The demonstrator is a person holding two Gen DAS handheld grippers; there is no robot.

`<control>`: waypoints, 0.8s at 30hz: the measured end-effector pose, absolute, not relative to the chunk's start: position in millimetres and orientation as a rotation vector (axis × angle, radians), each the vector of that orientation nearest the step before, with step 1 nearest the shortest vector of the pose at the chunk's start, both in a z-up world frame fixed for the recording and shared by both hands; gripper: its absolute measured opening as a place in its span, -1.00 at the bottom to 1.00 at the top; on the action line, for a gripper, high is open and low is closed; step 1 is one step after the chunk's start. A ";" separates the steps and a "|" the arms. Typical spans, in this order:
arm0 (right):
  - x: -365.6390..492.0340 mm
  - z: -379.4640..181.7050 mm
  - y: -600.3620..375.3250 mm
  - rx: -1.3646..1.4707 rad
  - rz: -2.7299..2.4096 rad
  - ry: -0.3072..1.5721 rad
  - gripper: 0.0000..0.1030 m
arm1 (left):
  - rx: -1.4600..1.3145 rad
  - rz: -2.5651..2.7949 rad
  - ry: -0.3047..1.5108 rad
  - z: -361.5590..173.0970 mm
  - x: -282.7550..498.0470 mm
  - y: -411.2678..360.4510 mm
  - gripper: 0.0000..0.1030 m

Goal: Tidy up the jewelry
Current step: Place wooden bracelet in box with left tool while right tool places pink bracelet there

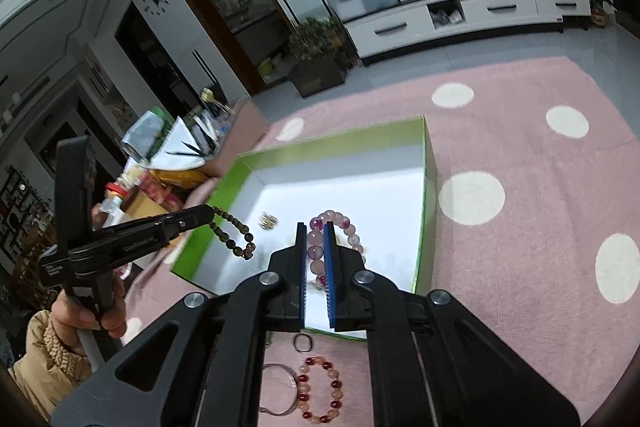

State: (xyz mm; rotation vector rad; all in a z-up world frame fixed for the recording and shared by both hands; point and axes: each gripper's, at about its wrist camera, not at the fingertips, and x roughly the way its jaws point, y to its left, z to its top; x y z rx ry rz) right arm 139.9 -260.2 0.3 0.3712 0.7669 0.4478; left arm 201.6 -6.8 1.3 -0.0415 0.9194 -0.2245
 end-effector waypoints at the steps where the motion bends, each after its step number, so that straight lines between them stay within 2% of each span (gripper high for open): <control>1: 142.4 -3.9 -259.3 0.367 0.443 0.777 -0.85 | -0.039 -0.220 0.927 -2.0 203.4 -7.8 -0.86; 5: 148.7 -16.8 -256.4 0.346 0.416 0.814 -0.84 | -0.026 -0.210 0.957 -14.8 209.5 -9.9 -0.85; 7: 150.1 -20.3 -257.2 0.346 0.395 0.826 -0.54 | -0.020 -0.206 0.962 -17.4 210.7 -10.4 -0.85; 9: 149.9 -21.6 -260.2 0.356 0.383 0.826 -0.51 | -0.021 -0.203 0.966 -18.5 211.7 -10.0 -0.77; 10: 149.8 -21.3 -261.6 0.358 0.379 0.824 -0.49 | -0.021 -0.200 0.963 -18.0 211.5 -9.4 -0.66; 11: 148.8 -20.9 -263.8 0.363 0.372 0.821 -0.47 | -0.023 -0.201 0.960 -17.3 210.7 -9.2 -0.43; 12: 147.9 -20.5 -265.3 0.370 0.370 0.819 -0.35 | -0.028 -0.205 0.956 -16.1 209.9 -8.7 -0.29; 13: 145.2 -19.8 -268.1 0.382 0.368 0.814 -0.23 | -0.036 -0.207 0.949 -14.1 208.3 -7.5 -0.01; 14: 143.4 -18.8 -269.5 0.386 0.365 0.809 -0.19 | -0.039 -0.207 0.942 -12.2 206.9 -6.6 0.09; 19: 130.7 -15.3 -274.2 0.387 0.353 0.797 -0.19 | -0.038 -0.210 0.922 -4.8 195.5 -4.5 0.12; 24: 113.1 -11.6 -279.7 0.385 0.347 0.781 -0.18 | -0.037 -0.213 0.901 3.3 177.0 1.1 0.28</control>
